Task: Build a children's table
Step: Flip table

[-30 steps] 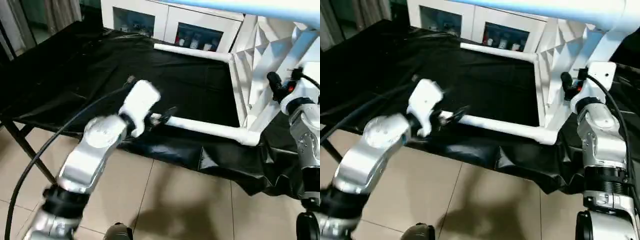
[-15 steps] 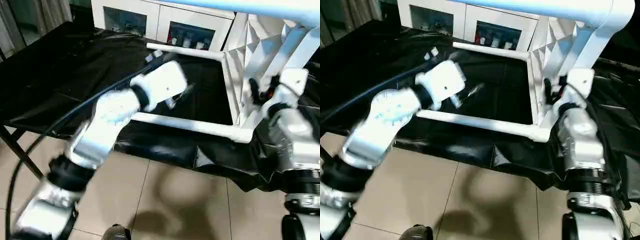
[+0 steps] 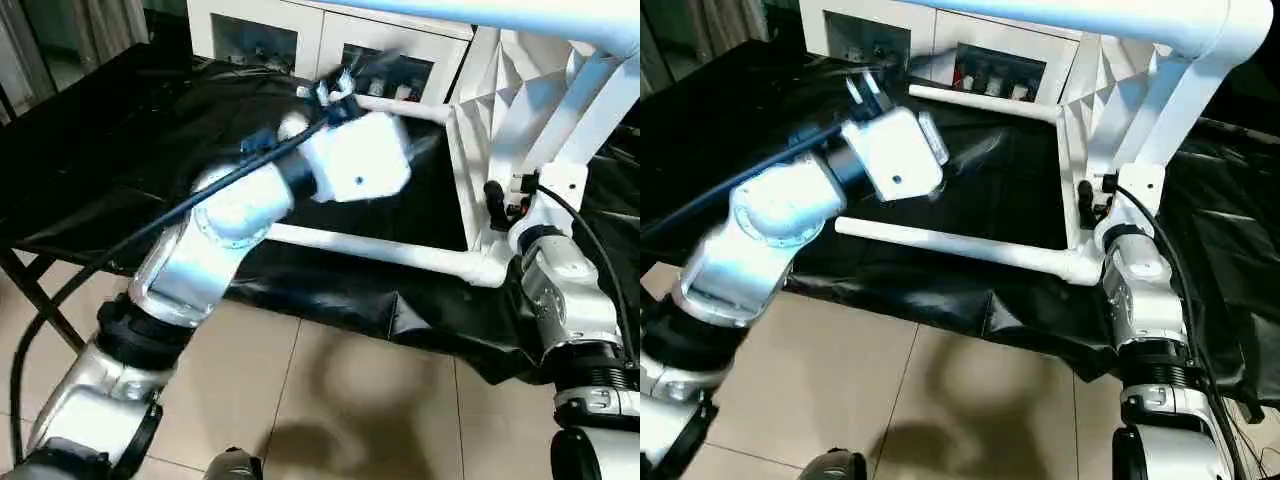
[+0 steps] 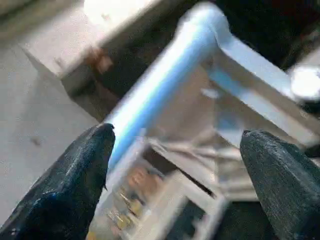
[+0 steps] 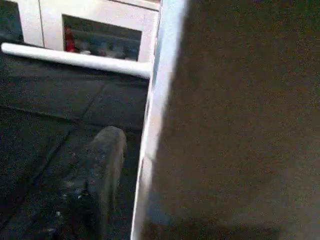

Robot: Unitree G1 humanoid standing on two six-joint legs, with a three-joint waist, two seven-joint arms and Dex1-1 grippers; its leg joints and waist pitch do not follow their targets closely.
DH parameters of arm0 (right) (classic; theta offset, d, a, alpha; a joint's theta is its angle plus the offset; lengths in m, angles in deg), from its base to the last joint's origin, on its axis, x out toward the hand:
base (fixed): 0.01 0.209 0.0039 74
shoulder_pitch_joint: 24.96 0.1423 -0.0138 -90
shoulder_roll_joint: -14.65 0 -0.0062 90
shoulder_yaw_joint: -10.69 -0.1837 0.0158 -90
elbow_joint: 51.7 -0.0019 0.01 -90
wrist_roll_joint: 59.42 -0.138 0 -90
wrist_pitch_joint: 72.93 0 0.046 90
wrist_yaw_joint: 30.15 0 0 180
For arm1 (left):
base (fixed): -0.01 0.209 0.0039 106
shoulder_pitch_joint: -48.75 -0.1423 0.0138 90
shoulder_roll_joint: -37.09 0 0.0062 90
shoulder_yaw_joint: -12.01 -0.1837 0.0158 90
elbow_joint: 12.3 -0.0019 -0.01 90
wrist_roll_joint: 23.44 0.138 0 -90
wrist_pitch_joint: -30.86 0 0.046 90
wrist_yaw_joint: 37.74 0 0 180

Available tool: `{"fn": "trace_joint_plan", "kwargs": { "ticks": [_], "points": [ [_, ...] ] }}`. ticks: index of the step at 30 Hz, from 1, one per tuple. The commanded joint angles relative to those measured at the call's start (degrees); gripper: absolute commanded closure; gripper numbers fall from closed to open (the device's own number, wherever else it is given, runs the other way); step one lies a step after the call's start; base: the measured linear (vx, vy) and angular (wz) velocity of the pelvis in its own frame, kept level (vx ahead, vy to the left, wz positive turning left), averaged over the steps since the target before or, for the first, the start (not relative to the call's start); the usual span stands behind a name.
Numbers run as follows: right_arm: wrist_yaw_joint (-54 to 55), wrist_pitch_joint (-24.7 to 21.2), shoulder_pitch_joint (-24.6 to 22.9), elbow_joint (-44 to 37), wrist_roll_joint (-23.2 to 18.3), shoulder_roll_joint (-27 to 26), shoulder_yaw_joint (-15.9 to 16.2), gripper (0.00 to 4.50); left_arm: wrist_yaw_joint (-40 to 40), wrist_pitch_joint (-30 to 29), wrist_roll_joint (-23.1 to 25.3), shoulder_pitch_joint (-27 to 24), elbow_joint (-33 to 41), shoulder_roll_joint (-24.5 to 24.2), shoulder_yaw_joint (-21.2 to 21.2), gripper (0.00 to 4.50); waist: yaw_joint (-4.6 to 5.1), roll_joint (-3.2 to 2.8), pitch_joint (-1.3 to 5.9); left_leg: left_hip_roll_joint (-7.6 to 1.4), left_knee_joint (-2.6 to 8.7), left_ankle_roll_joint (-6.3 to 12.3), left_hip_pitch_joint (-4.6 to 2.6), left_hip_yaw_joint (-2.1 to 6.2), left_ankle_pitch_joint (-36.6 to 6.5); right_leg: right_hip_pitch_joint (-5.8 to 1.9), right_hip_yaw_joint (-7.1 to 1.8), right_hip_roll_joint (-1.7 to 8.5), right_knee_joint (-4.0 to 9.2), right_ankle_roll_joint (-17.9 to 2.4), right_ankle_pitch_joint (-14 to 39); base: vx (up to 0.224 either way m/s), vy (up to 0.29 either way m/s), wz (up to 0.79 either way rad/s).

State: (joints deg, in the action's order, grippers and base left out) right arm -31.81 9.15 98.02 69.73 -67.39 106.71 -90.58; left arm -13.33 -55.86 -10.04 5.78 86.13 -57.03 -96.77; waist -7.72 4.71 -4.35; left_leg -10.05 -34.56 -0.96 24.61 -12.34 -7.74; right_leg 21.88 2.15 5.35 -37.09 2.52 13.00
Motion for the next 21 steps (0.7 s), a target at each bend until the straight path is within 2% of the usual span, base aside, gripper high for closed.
{"fn": "trace_joint_plan", "kwargs": {
  "ticks": [1, 2, 7, 9, 11, 12, 14, 16, 18, 21],
  "points": [
    [-0.49, 0.91, 0.9, 1.32, 0.58, 0.11, 0.15, 1.56, -2.51, 0.98, 1.99, 2.57, 0.28, 0.08, 2.09, 0.0, 0.07, 0.09, 5.04, -3.03, 3.73, -3.29, -3.06, 1.79, -11.01, -1.23, -1.43, 2.95, 3.7, -10.07, 0.05, 0.0, 0.0, 0.0],
    [-0.59, 1.05, 1.02, 1.6, 0.59, 0.15, 0.19, 1.64, -3.45, 0.98, 2.65, 3.53, -0.37, 0.02, 2.73, 0.0, 0.11, 0.35, 4.99, -3.01, 3.7, -3.26, -2.98, 1.76, -11.17, -1.26, -1.47, 2.98, 3.79, -9.87, 0.74, 0.0, 0.0, 0.0],
    [-0.85, 1.78, 1.49, 2.63, 0.79, 0.14, 0.33, 1.98, -5.49, 2.1, 6.07, 6.82, -5.18, -1.08, 2.91, 0.0, -0.01, 0.23, 5.01, -3.02, 3.72, -3.47, -2.96, 1.89, -11.33, -1.07, -1.46, 3.09, 3.9, -9.17, 2.82, 0.0, 0.0, 0.0],
    [-0.93, 2.11, 1.69, 3.0, 0.9, 0.05, 0.39, 2.12, -5.19, 3.35, 6.48, 8.08, -8.58, -1.43, 2.25, 0.0, -0.08, 0.26, 5.09, -2.92, 3.67, -3.55, -3.03, 1.81, -11.12, -0.96, -1.45, 3.0, 3.8, -9.49, 2.16, 0.0, 0.0, 0.0],
    [-1.06, 2.57, 2.0, 3.44, 1.07, -0.23, 0.49, 2.22, -4.93, 4.92, 8.95, 10.77, -15.22, -2.0, 0.33, 0.0, -0.1, 0.1, 5.13, -2.87, 3.69, -3.59, -3.06, 1.84, -11.62, -0.9, -1.46, 3.04, 3.88, -9.52, 2.42, 0.0, 0.0, 0.0],
    [-1.07, 2.58, 2.01, 3.44, 1.08, -0.24, 0.49, 2.34, -4.92, 4.96, 9.02, 10.85, -15.4, -2.01, 0.26, 0.0, -0.11, 0.15, 5.06, -2.78, 3.73, -3.56, -3.02, 1.83, -11.92, -0.85, -1.48, 2.99, 4.1, -9.38, 3.04, 0.0, 0.0, 0.0],
    [-1.07, 2.77, 2.27, 3.47, 1.26, -0.44, 0.7, 2.43, -5.36, 5.77, 11.0, 12.79, -20.45, -2.17, -0.87, 0.0, -0.21, -0.03, 5.14, -2.92, 3.88, -4.11, -3.14, 2.0, -12.57, -0.87, -1.4, 3.17, 3.95, -9.58, 3.22, 0.0, 0.0, 0.0],
    [-1.08, 2.91, 2.41, 3.44, 1.29, -0.56, 0.77, 2.47, -6.26, 6.18, 12.58, 13.94, -23.5, -2.3, -1.59, 0.0, -0.11, -0.12, 5.19, -2.92, 3.95, -4.19, -2.98, 2.06, -12.43, -0.98, -1.37, 3.21, 3.85, -9.89, 2.27, 0.0, 0.0, 0.0],
    [-1.41, 3.23, 2.56, 3.0, 1.51, -0.69, 1.05, 2.55, -9.06, 7.37, 14.52, 16.7, -30.49, -2.22, -1.81, 0.0, -0.19, -0.32, 5.24, -2.75, 3.84, -4.11, -3.15, 1.96, -12.56, -0.85, -1.43, 3.02, 3.91, -10.28, 1.15, 0.0, 0.0, 0.0],
    [-1.49, 3.31, 2.52, 2.78, 1.6, -0.86, 1.09, 2.57, -10.57, 8.06, 15.4, 18.27, -34.46, -2.28, -1.81, 0.0, -0.27, -0.31, 5.35, -2.84, 3.82, -3.76, -3.04, 2.09, -11.68, -1.17, -1.32, 3.23, 3.62, -11.03, -0.68, 0.0, 0.0, 0.0]
  ]
}}
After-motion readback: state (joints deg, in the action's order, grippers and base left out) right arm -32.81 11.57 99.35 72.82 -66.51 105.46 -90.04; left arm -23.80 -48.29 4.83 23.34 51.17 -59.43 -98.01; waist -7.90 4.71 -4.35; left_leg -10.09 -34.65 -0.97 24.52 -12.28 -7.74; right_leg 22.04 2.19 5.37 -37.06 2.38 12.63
